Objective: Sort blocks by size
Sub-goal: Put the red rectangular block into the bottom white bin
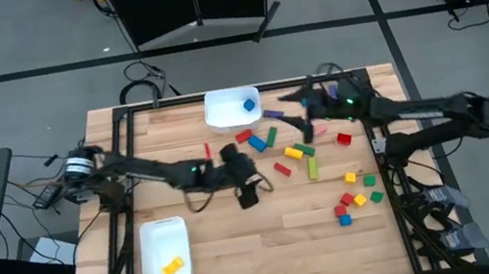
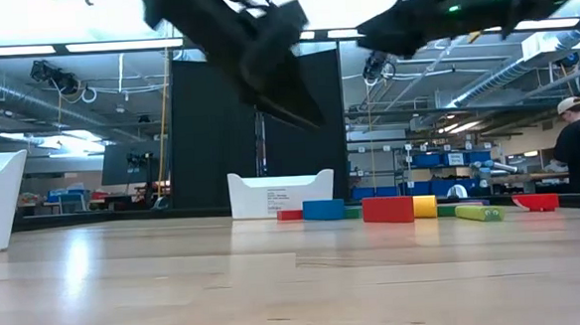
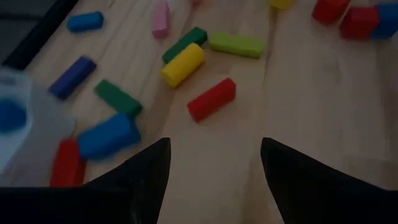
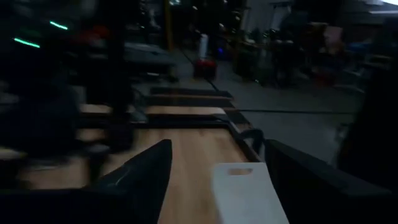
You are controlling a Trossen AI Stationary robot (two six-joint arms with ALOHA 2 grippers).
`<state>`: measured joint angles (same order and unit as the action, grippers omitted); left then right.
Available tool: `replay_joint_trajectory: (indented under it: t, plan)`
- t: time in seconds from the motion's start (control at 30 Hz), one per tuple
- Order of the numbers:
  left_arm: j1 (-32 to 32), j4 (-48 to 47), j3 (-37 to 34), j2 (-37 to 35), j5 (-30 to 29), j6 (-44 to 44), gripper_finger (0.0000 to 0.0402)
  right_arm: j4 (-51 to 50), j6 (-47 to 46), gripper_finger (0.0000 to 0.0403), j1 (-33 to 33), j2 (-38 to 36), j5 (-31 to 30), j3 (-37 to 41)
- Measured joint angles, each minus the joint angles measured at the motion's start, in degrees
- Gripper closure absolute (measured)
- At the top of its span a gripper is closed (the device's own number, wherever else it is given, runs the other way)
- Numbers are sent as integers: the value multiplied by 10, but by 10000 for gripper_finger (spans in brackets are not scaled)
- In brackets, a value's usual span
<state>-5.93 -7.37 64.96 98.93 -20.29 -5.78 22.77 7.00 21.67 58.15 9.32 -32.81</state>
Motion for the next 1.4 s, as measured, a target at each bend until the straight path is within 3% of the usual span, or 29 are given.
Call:
replay_joint_trajectory:
  t: [0.23, 0.5, 0.97, 1.13, 1.3, 1.4]
  plan:
    - [34, -40, 121, 123, 63, 160, 139, -5, -60, 146, -36, -95, -7, 67]
    - [48, -112, 251, 230, 86, 228, 122, -23, -90, 146, -77, -92, -7, 82]
    - [91, -112, 283, 285, 159, 232, 126, 1, -99, 147, -142, -68, -40, 82]
    - [92, -124, 281, 286, 159, 209, 197, 17, -99, 147, -158, -68, -53, 82]
    - [94, -131, 277, 286, 152, 202, 336, 33, -99, 147, -167, -68, -73, 82]
    - [94, -137, 278, 286, 144, 173, 339, 44, -106, 147, -174, -68, -84, 82]
